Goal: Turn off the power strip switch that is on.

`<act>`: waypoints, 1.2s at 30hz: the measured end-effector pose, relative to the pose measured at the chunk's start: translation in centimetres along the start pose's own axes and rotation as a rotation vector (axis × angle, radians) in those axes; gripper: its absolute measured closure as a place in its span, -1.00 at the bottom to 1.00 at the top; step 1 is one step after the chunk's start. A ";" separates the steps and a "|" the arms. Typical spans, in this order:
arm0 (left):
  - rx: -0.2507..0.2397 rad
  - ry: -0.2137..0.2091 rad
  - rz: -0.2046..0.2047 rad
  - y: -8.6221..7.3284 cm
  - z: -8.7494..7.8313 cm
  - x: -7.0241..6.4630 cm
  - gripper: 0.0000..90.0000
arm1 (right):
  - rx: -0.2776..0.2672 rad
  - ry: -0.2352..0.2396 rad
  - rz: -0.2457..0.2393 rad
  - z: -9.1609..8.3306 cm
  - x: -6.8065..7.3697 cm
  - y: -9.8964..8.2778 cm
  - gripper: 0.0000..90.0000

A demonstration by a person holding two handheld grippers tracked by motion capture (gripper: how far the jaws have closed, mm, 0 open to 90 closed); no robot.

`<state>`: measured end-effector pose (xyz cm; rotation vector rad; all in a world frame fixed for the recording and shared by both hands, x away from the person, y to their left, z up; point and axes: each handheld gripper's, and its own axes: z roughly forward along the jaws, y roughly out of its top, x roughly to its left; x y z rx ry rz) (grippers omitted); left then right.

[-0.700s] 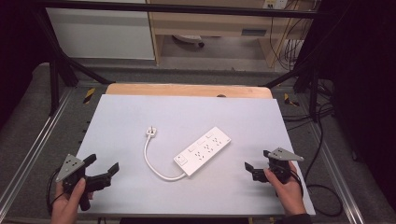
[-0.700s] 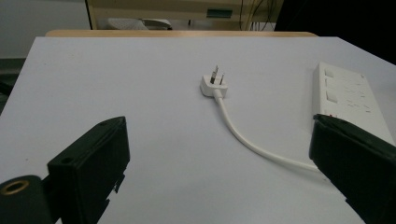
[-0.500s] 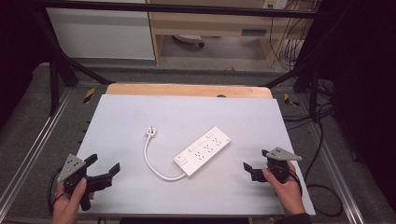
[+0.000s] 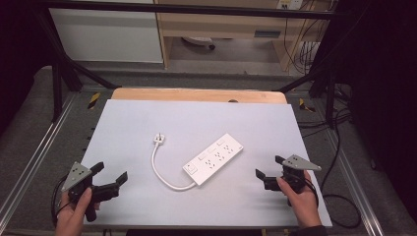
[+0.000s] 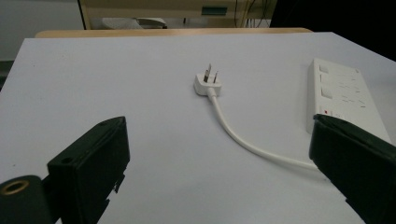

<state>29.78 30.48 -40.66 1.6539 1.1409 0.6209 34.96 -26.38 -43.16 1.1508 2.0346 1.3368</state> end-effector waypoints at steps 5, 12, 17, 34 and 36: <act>-0.006 0.003 -0.004 0.0 0.0 0.1 -0.89 | -0.020 0.018 0.017 -0.1 0.7 0.6 -0.89; 0.006 -0.003 0.000 0.0 0.1 0.0 -0.89 | -0.052 -0.022 0.003 -0.5 1.3 1.8 -0.90; 0.006 -0.006 -0.005 -0.1 0.1 0.0 -0.89 | -0.066 0.008 0.003 -0.4 1.8 3.3 -0.92; 0.011 -0.005 0.001 -0.1 0.1 -0.1 -0.89 | -0.061 0.080 -0.070 1.5 4.2 6.9 -0.93; 0.007 -0.003 0.001 -0.1 0.2 -0.1 -0.89 | -0.059 0.091 -0.080 2.0 4.5 7.5 -0.93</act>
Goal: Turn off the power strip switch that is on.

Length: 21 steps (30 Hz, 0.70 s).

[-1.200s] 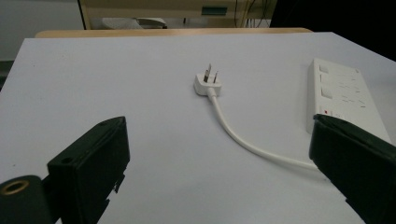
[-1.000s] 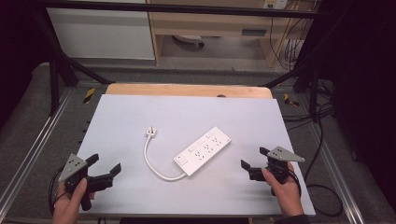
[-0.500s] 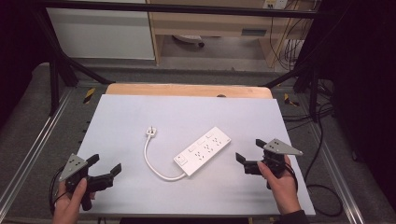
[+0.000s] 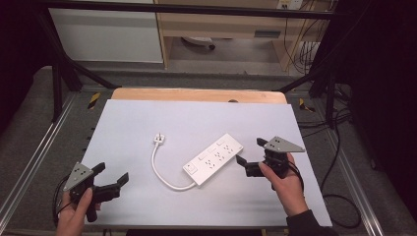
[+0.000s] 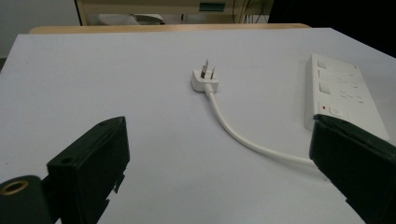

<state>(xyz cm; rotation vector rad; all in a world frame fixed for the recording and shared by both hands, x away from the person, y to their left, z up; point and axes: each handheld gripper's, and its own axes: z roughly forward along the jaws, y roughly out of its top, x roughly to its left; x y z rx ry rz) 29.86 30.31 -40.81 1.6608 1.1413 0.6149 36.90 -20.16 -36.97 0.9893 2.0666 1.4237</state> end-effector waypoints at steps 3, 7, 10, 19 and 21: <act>0.003 -0.004 0.004 0.0 0.0 0.0 -0.89 | 0.003 0.010 -0.008 0.6 0.2 0.5 -0.93; 0.003 -0.005 0.005 0.0 0.0 0.0 -0.89 | 0.010 0.019 -0.009 1.3 0.5 1.0 -0.93; 0.002 -0.006 0.003 0.0 0.0 -0.1 -0.89 | 0.012 0.022 -0.014 1.6 0.5 1.2 -0.93; 0.003 -0.007 0.007 0.0 0.0 -0.1 -0.89 | 0.016 0.023 -0.014 2.3 0.8 1.7 -0.93; 0.003 -0.007 0.007 0.0 0.0 -0.1 -0.89 | 0.018 0.024 -0.015 2.5 0.9 1.8 -0.93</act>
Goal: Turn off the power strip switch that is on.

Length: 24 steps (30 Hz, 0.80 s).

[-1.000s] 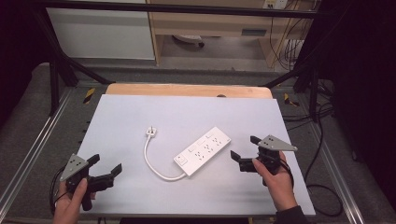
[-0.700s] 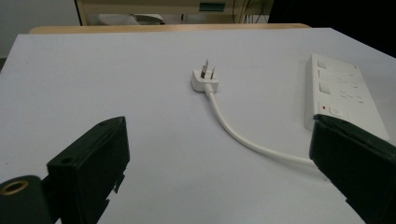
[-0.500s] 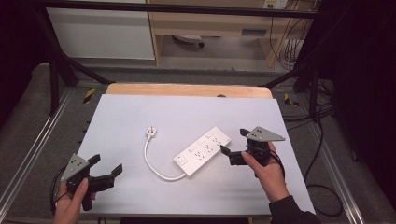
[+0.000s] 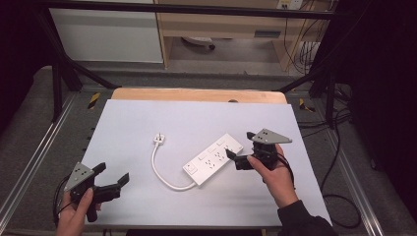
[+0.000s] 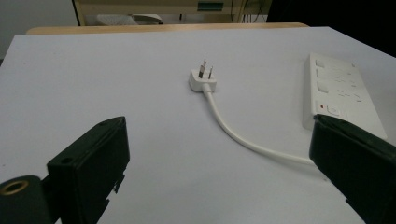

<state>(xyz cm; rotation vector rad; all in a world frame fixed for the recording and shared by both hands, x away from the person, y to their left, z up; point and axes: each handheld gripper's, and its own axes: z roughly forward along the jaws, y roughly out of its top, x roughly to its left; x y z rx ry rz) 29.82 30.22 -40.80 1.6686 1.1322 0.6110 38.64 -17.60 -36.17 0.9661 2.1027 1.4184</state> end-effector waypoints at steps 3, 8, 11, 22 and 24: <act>0.001 -0.003 0.001 0.0 0.0 0.0 -0.89 | -0.002 -0.008 -0.004 0.2 0.1 0.2 -0.94; -0.001 -0.007 0.007 0.0 0.0 -0.1 -0.89 | -0.009 -0.020 -0.012 0.8 0.1 0.5 -0.92; 0.000 -0.011 0.007 0.0 0.0 -0.1 -0.89 | -0.007 -0.014 -0.012 1.2 0.1 0.7 -0.91; 0.001 -0.009 0.002 0.0 0.0 -0.1 -0.89 | -0.008 -0.027 -0.031 2.1 0.3 1.2 -0.86; 0.003 -0.009 0.005 0.0 0.0 -0.1 -0.89 | -0.008 -0.035 -0.023 2.6 0.3 1.2 -0.89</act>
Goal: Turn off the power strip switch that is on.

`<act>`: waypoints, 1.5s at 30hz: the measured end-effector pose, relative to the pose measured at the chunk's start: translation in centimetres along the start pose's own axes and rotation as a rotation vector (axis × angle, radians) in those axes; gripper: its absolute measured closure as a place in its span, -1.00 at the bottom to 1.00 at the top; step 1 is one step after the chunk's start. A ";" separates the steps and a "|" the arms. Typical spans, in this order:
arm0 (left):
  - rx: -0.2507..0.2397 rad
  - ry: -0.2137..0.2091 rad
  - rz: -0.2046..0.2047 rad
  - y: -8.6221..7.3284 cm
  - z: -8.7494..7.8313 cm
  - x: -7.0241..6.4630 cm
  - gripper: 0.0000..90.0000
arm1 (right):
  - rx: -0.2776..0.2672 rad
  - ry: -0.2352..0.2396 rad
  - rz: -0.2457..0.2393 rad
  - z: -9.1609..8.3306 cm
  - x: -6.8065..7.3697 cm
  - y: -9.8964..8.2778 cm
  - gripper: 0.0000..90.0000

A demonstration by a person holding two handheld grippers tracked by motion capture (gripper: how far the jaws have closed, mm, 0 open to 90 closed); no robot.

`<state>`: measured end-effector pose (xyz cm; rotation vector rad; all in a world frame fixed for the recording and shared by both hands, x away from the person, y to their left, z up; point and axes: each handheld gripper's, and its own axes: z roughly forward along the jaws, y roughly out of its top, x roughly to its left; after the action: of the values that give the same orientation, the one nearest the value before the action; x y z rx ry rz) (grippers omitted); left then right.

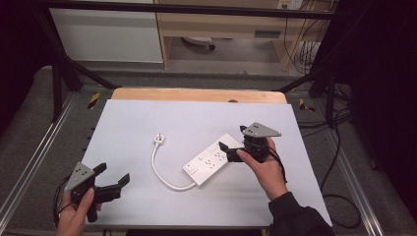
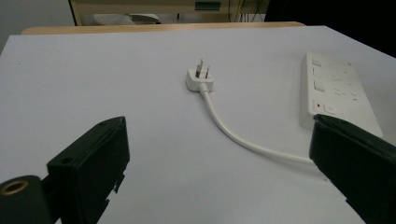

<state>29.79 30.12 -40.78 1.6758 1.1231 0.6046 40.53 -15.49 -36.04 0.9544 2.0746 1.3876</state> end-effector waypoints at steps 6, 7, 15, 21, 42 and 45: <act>0.001 -0.002 -0.001 -0.1 0.0 0.1 -0.89 | 0.020 0.018 0.011 0.7 0.4 0.3 -0.91; 0.000 -0.004 -0.005 -0.1 0.0 0.1 -0.89 | 0.020 0.018 0.011 0.7 0.4 0.3 -0.91; 0.002 -0.006 0.001 0.0 0.0 0.0 -0.89 | 0.034 0.039 -0.009 1.9 1.0 0.8 -0.67; -0.001 -0.005 -0.005 -0.1 0.0 0.1 -0.89 | 0.031 0.041 -0.033 2.4 1.6 1.0 -0.44; 0.000 -0.015 0.004 0.1 0.2 -0.2 -0.89 | 0.031 0.027 -0.077 4.3 1.7 0.5 0.85; 0.002 -0.014 0.011 0.1 0.2 -0.2 -0.89 | 0.035 0.031 -0.072 4.6 1.7 0.3 0.91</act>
<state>29.87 29.84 -40.77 1.6867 1.1055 0.5982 42.77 -11.38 -37.50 0.8685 2.1406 1.3417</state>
